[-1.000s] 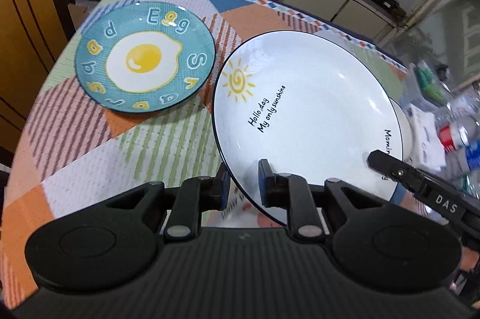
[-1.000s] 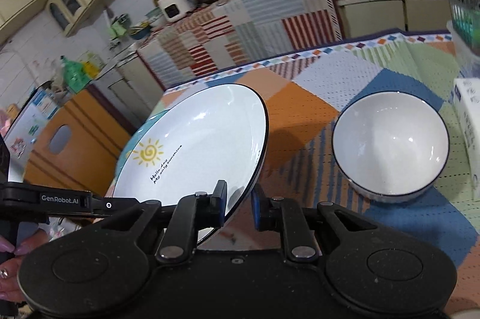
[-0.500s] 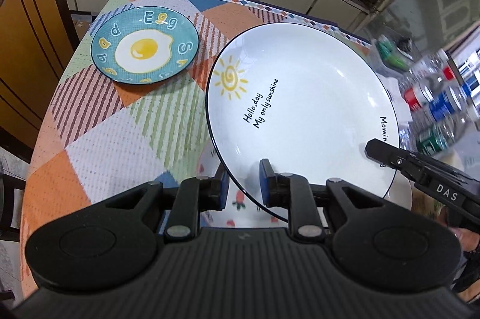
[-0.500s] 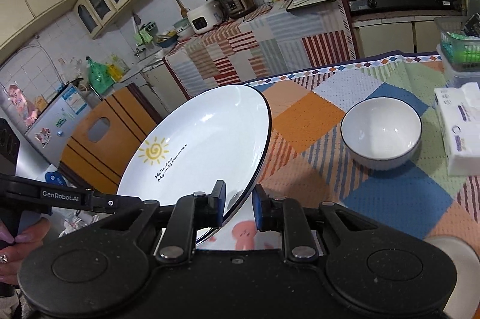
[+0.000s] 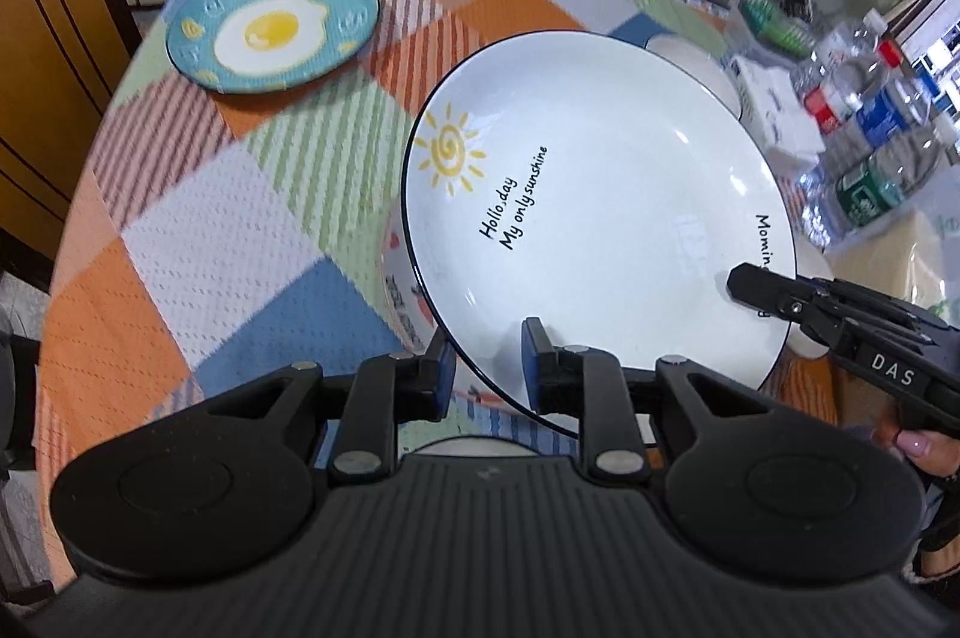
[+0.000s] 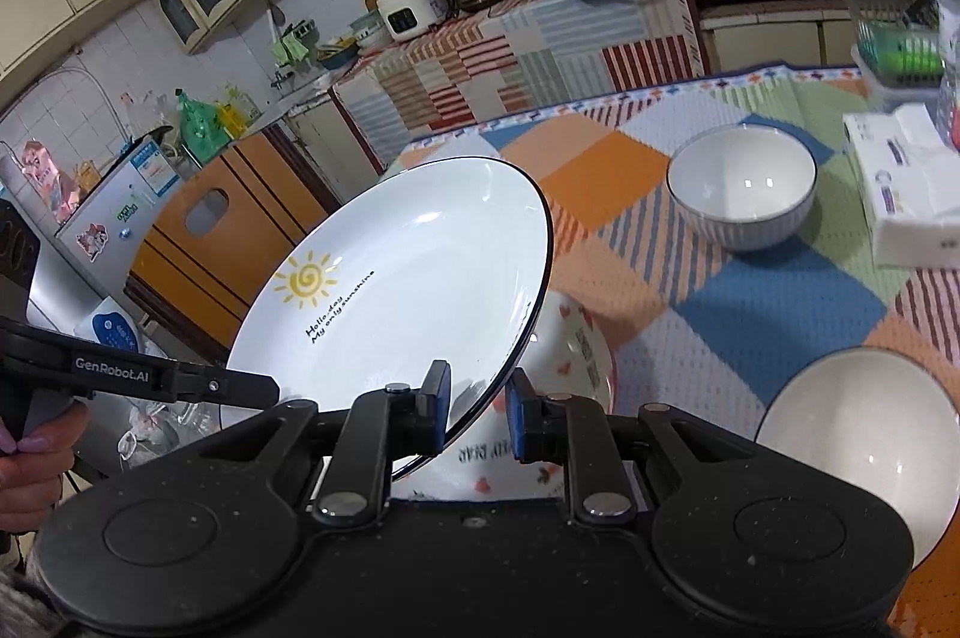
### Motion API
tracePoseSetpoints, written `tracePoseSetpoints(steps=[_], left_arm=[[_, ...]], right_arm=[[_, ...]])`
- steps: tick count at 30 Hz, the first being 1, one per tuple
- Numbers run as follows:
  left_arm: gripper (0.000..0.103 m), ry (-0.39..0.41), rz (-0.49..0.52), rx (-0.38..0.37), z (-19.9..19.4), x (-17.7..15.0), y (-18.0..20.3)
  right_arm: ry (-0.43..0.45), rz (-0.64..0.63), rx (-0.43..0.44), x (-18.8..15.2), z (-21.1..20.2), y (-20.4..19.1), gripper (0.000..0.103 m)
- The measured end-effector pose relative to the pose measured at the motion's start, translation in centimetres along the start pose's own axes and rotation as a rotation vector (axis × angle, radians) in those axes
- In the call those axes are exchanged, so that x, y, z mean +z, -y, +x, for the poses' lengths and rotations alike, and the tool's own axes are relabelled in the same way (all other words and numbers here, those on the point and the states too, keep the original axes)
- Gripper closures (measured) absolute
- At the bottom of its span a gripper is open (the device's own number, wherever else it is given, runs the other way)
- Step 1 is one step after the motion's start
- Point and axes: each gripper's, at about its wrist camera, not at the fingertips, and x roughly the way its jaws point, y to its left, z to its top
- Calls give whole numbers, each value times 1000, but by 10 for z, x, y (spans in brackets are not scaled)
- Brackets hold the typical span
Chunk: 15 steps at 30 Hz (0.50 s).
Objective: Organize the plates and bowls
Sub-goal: 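Lift the sun-print plate with the left gripper and carry it over the pink-bunny plate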
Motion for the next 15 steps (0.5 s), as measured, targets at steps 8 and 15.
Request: tracePoseSetpoints(steps=[8, 15], left_arm=[[82, -62, 12, 6, 31, -7, -4], [82, -101, -11, 4, 48, -4, -11]], right_arm=[[-55, 23, 13, -20, 20, 19, 79], [-80, 24, 23, -25, 36, 29, 78]])
